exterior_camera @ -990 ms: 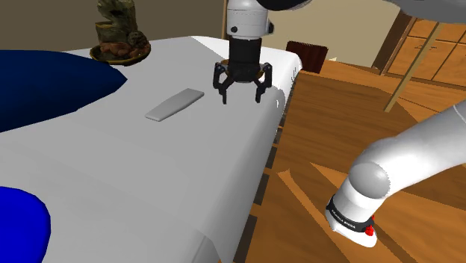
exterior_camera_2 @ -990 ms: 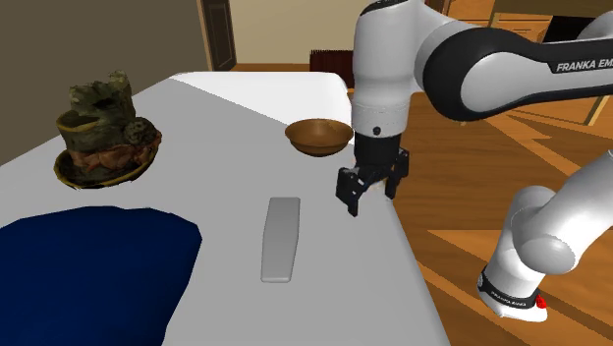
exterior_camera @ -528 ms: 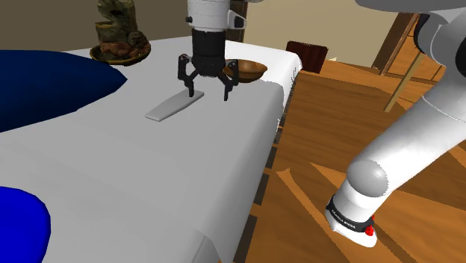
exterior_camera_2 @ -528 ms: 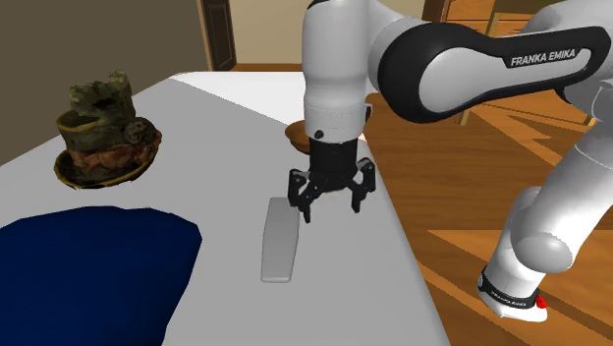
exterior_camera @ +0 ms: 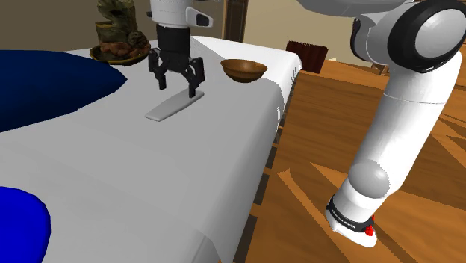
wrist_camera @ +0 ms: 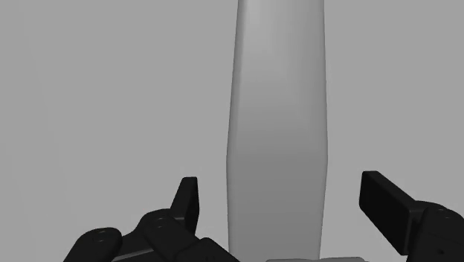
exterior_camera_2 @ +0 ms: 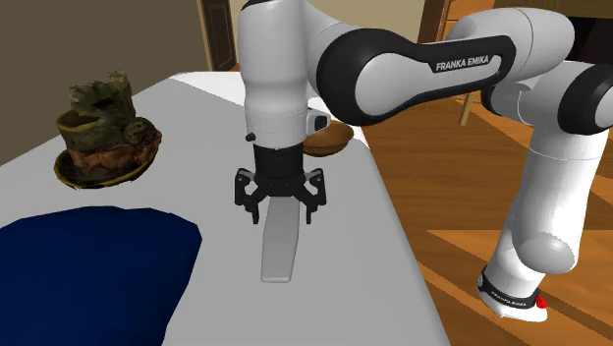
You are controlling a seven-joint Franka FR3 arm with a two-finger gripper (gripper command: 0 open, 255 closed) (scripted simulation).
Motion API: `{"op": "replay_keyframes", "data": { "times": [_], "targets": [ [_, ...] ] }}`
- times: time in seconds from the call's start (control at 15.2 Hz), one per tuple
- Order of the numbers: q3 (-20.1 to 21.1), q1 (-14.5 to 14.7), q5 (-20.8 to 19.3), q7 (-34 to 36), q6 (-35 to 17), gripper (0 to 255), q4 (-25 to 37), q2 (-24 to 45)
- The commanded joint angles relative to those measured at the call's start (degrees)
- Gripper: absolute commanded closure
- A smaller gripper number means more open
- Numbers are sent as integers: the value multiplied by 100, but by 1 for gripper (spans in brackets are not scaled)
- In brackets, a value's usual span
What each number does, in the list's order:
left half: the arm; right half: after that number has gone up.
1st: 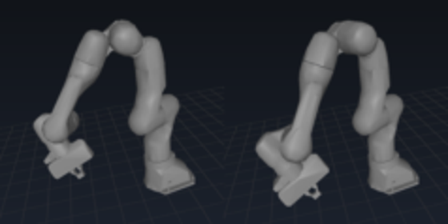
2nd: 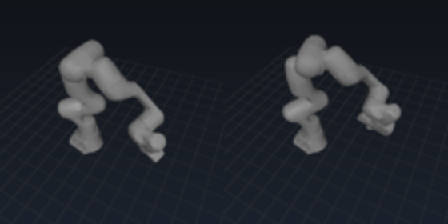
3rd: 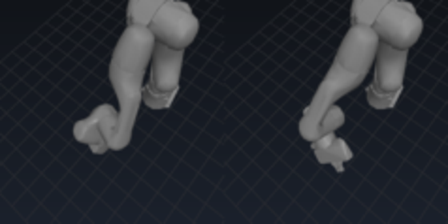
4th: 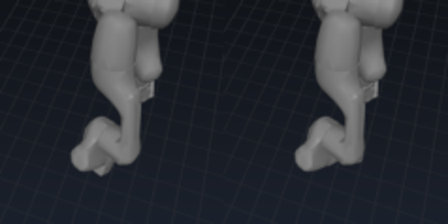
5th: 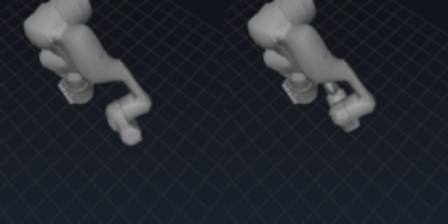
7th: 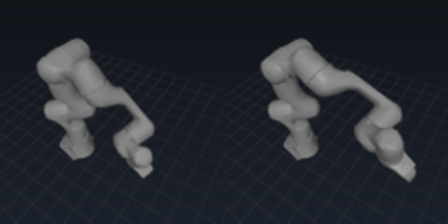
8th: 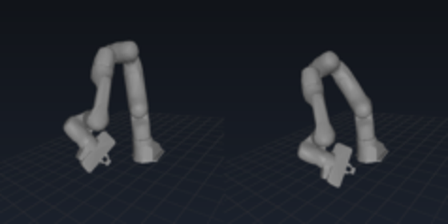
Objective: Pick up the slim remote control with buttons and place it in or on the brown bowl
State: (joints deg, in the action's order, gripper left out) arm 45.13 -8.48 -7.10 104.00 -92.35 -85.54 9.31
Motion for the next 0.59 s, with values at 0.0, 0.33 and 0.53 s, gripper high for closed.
{"op": "replay_keyframes", "data": {
  "times": [0.0, 0.33, 0.53],
  "targets": [
    [-8, 20, -39, 92, -135, 0, -89, 51],
    [-23, -36, 6, 71, -511, 0, -512, -17],
    [-23, -36, 6, 71, -511, 0, -513, -17]
  ]
}}
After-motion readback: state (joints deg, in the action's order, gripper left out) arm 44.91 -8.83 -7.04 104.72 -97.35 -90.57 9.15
